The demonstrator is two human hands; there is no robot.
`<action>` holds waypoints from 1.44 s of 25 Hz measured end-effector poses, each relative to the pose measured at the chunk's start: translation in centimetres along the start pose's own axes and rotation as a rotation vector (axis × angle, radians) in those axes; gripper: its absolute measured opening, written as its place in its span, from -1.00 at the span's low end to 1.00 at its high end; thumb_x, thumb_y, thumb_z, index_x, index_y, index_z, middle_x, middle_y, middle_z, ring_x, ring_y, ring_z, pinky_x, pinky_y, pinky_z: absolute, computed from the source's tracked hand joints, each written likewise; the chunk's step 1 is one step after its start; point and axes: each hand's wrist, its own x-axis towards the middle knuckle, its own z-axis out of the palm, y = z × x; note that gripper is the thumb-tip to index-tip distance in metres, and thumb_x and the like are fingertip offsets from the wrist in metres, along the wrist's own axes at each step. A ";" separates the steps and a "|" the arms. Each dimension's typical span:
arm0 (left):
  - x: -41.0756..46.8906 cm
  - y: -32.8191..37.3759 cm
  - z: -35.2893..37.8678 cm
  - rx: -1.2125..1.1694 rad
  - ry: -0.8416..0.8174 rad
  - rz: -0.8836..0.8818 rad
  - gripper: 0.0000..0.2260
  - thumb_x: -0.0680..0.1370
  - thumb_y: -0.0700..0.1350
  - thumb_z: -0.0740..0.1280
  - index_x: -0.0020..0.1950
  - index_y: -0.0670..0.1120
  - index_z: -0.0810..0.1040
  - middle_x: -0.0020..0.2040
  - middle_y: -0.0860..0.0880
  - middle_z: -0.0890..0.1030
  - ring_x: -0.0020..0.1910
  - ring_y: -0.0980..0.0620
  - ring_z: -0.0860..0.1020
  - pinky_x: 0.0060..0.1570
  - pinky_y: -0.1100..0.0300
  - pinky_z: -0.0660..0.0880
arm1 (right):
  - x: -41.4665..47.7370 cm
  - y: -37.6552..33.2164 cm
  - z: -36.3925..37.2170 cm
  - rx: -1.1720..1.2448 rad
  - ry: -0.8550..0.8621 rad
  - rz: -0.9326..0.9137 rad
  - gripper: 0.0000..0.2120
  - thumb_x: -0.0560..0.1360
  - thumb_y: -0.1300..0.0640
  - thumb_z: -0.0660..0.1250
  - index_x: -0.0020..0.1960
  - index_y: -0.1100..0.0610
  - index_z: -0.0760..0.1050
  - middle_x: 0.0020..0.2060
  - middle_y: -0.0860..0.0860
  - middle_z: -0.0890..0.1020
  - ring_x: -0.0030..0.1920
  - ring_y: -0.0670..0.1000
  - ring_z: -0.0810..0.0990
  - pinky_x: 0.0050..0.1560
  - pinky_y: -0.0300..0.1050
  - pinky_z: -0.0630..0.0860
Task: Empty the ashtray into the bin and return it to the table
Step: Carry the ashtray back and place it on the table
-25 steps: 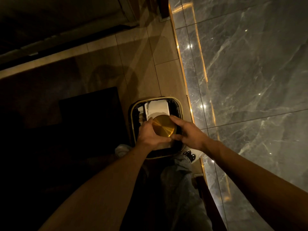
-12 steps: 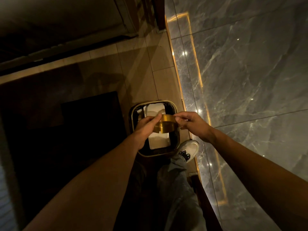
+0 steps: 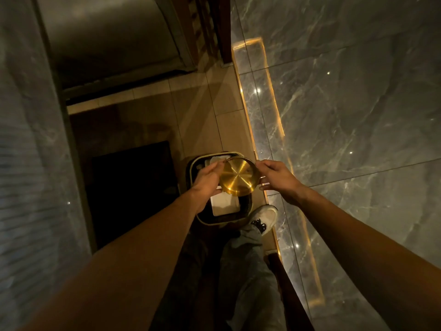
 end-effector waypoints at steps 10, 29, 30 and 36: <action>-5.9 1.4 -0.3 0.335 -0.113 0.300 -0.06 0.17 -0.16 0.67 0.45 0.07 0.30 0.16 0.14 0.48 0.25 0.06 0.47 0.29 0.09 0.44 | -5.8 -3.9 -0.7 -0.099 0.063 -0.195 -0.79 0.63 0.12 0.18 0.21 0.04 0.51 -0.07 0.15 0.64 -0.26 0.09 0.67 -0.27 -0.09 0.54; -24.8 8.8 -7.4 0.564 0.149 0.759 -0.07 0.23 -0.06 0.64 0.50 -0.04 0.25 0.36 0.00 0.40 0.34 0.06 0.36 0.34 0.11 0.34 | -21.7 -19.8 3.4 -0.524 -0.072 -0.532 -0.18 0.25 0.14 0.60 0.44 0.06 0.34 0.25 -0.05 0.49 0.07 -0.08 0.53 -0.05 -0.14 0.56; -25.7 8.9 -8.2 0.556 0.149 0.772 -0.07 0.23 -0.06 0.64 0.50 -0.05 0.25 0.36 -0.02 0.40 0.35 0.03 0.36 0.36 0.09 0.34 | -22.3 -20.4 4.0 -0.553 -0.067 -0.556 -0.17 0.25 0.13 0.60 0.44 0.06 0.33 0.26 -0.05 0.49 0.07 -0.11 0.52 -0.04 -0.17 0.53; -30.5 8.4 -13.5 0.477 0.190 0.859 -0.08 0.21 -0.03 0.66 0.48 -0.04 0.30 0.39 -0.05 0.43 0.36 0.05 0.40 0.36 0.10 0.37 | -25.3 -23.3 9.0 -0.674 -0.034 -0.633 -0.17 0.24 0.05 0.60 0.43 0.00 0.33 0.21 -0.09 0.50 0.06 -0.22 0.48 -0.04 -0.26 0.43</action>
